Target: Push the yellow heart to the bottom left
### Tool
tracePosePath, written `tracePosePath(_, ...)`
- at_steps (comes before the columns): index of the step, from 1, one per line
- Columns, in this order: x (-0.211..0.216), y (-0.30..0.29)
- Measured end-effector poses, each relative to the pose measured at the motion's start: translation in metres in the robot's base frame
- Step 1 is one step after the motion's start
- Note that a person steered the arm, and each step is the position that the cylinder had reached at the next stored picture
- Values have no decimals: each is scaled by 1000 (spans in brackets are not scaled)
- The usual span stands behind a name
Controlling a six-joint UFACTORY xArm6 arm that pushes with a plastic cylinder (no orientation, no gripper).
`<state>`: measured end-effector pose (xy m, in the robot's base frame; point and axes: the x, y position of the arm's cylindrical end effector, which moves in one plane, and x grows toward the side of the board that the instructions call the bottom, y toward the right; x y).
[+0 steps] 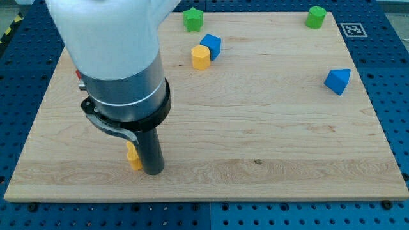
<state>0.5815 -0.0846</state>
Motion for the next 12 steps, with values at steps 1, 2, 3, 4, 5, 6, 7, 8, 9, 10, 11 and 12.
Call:
tracePosePath(1, -28, 0)
tracePosePath(2, -47, -5)
tracePosePath(3, -47, -14)
tracePosePath(4, -47, -32)
tracePosePath(5, -47, -50)
tracePosePath(6, -41, -61)
tracePosePath(7, -47, -57)
tracePosePath(8, -48, -15)
tracePosePath(9, -36, -14)
tracePosePath(10, -29, -41)
tracePosePath(11, -16, -63)
tracePosePath(12, -11, -71)
